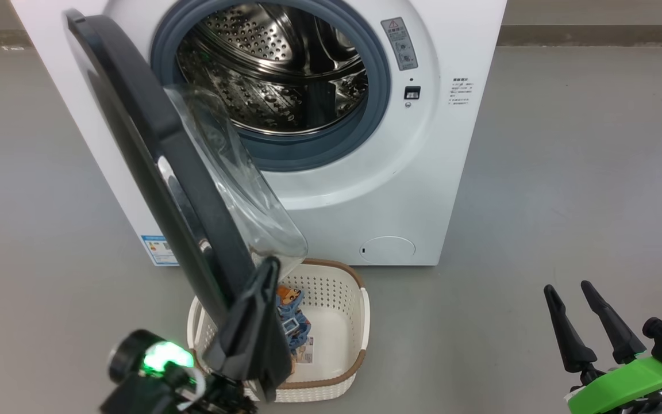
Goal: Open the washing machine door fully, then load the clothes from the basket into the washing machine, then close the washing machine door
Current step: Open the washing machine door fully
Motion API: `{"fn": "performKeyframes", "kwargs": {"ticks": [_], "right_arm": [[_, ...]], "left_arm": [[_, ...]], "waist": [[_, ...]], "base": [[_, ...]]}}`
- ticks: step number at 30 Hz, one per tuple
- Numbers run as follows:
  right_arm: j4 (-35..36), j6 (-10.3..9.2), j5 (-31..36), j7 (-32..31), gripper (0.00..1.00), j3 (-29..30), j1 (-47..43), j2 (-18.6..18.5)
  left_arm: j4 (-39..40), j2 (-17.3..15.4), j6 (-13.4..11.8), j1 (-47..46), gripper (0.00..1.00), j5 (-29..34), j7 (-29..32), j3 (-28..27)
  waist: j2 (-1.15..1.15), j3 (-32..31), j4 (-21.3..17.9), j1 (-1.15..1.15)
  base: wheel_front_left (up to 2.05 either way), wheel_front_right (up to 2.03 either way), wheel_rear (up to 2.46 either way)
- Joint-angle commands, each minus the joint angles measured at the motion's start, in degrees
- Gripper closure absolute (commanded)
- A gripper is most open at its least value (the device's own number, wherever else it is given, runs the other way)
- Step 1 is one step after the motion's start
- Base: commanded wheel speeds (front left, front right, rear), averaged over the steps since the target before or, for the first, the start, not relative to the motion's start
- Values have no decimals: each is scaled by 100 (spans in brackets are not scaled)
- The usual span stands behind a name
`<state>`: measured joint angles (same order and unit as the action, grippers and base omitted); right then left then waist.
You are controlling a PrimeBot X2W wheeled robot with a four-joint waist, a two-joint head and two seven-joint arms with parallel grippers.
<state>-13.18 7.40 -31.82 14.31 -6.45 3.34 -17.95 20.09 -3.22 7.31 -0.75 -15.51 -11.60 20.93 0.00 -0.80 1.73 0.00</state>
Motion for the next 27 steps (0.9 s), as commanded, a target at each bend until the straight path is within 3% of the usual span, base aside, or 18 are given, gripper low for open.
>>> {"fn": "performKeyframes", "kwargs": {"ticks": [1,10,21,27], "right_arm": [[115,9,25,69,0,-95,25,-82],[113,9,6,69,0,-113,53,-76],[96,9,17,69,0,-146,96,-30],[78,9,10,69,0,-145,94,-18]], "left_arm": [[63,11,17,-242,100,-106,11,-108],[-944,26,17,-186,100,-633,58,440],[-2168,33,-4,-472,100,-1198,-113,626],[-2624,34,-139,-641,100,-1411,-220,645]], "waist": [[0,8,-14,0],[0,59,-127,0],[0,116,-157,0],[0,130,-165,0]], "base": [[0,0,0],[0,0,0],[0,0,0],[0,0,0]]}}
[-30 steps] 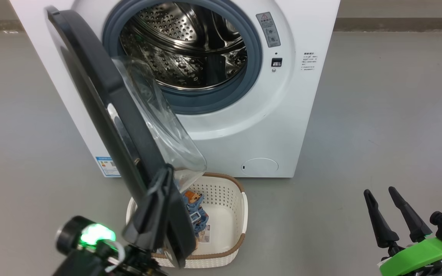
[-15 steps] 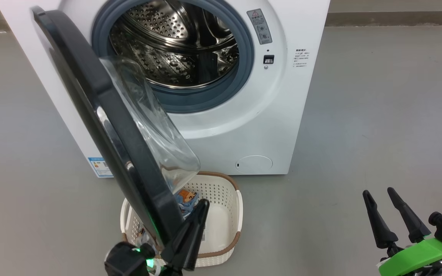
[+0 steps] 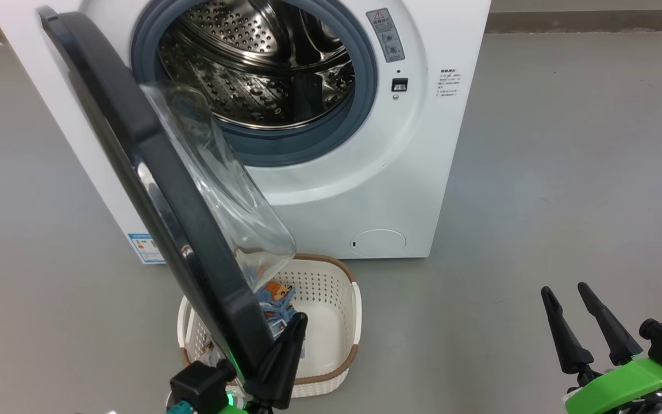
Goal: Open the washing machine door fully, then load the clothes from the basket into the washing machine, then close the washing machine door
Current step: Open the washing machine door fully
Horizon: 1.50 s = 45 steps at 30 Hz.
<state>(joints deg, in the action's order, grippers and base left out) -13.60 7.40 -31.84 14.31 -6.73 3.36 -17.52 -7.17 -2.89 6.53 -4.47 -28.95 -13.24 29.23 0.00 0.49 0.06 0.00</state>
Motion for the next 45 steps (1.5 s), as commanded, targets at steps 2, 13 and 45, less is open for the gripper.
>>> {"fn": "performKeyframes", "kwargs": {"ticks": [2,13,45], "right_arm": [[109,9,8,69,0,-117,94,-58],[78,9,-7,69,0,-137,53,-48],[65,9,4,69,0,-172,9,154]], "left_arm": [[10,1,-90,-300,100,-97,-79,-194],[12,-92,-196,-153,100,-1,-148,-330],[636,-939,-774,130,100,-99,160,-1061]], "waist": [[0,-2,13,0],[0,-57,330,0],[0,-14,1448,0]], "base": [[0,0,0],[0,0,0],[0,0,0]]}}
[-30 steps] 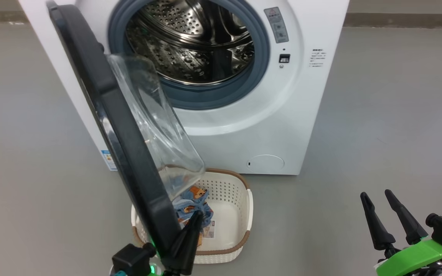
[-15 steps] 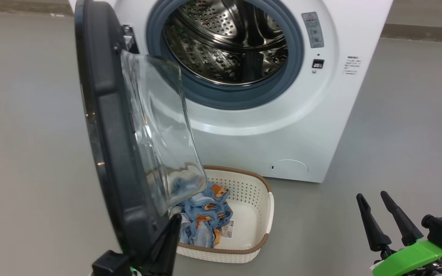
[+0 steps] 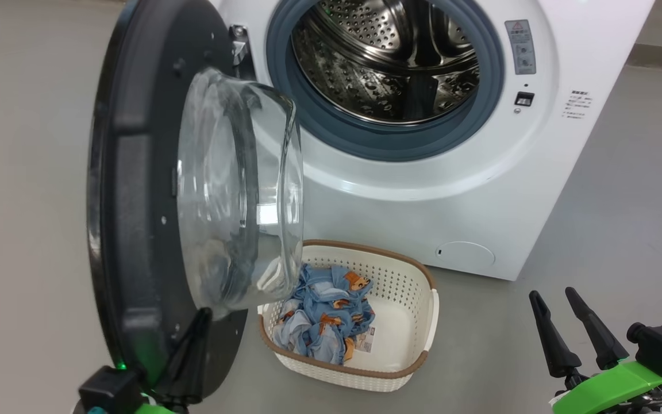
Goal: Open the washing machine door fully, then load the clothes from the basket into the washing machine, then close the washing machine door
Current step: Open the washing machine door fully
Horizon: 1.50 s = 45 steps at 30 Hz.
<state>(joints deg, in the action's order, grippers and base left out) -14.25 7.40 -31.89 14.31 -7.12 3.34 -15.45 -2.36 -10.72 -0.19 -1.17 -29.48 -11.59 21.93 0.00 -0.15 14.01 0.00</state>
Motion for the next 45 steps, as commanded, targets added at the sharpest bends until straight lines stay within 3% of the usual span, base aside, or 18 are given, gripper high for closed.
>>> {"fn": "performKeyframes", "kwargs": {"ticks": [1,22,45], "right_arm": [[136,9,7,69,0,-123,17,-48],[157,9,53,69,0,-72,270,67],[153,9,102,69,0,-192,744,-32]], "left_arm": [[164,-184,-115,-213,100,-63,3,-371],[-174,-909,-254,-718,100,-437,412,-1178],[-2271,-1666,224,-2237,100,-740,607,-1586]], "waist": [[0,75,79,0],[0,504,564,0],[0,1169,780,0]], "base": [[0,0,0],[0,0,0],[0,0,0]]}}
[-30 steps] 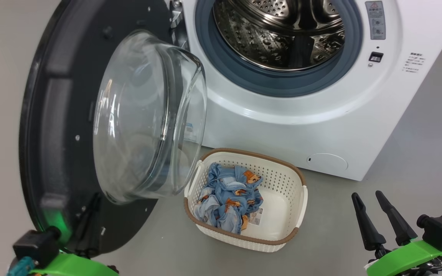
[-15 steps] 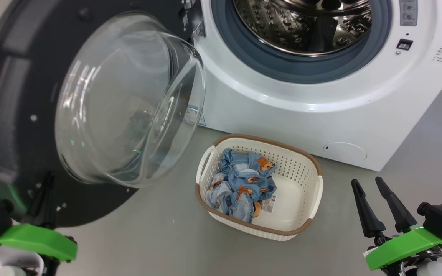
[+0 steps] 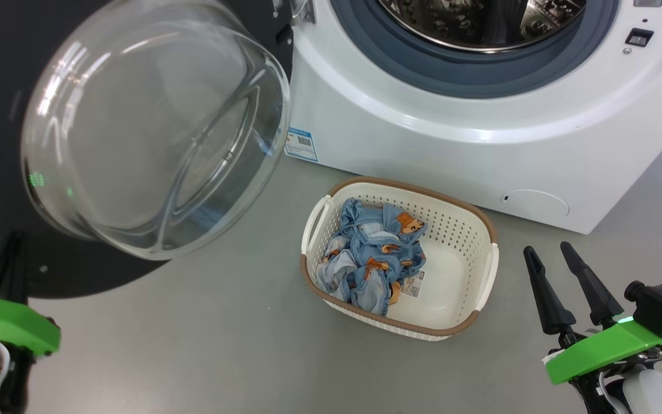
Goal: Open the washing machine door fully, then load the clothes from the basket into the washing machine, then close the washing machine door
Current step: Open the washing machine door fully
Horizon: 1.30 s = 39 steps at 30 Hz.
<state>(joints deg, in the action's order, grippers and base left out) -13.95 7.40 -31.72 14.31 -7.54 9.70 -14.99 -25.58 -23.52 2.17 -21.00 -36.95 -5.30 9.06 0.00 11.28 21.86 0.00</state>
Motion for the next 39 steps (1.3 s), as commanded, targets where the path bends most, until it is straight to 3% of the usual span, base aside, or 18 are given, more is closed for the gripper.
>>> {"fn": "performKeyframes", "kwargs": {"ticks": [1,10,19,39], "right_arm": [[119,9,80,69,0,-156,120,-86],[69,9,42,69,0,-223,156,-92],[44,9,25,69,0,-226,110,-91],[3,9,-22,69,0,-259,-61,-55]], "left_arm": [[-52,-412,18,-324,100,9,-27,-293],[-925,-549,170,-847,100,25,-128,-255],[-1274,-573,261,-1024,100,60,-263,-153],[-902,-415,315,-491,100,-19,-515,42]], "waist": [[0,40,-10,0],[0,49,-77,0],[0,-19,-95,0],[0,-374,-145,0]], "base": [[0,0,0],[0,0,0],[0,0,0],[0,0,0]]}}
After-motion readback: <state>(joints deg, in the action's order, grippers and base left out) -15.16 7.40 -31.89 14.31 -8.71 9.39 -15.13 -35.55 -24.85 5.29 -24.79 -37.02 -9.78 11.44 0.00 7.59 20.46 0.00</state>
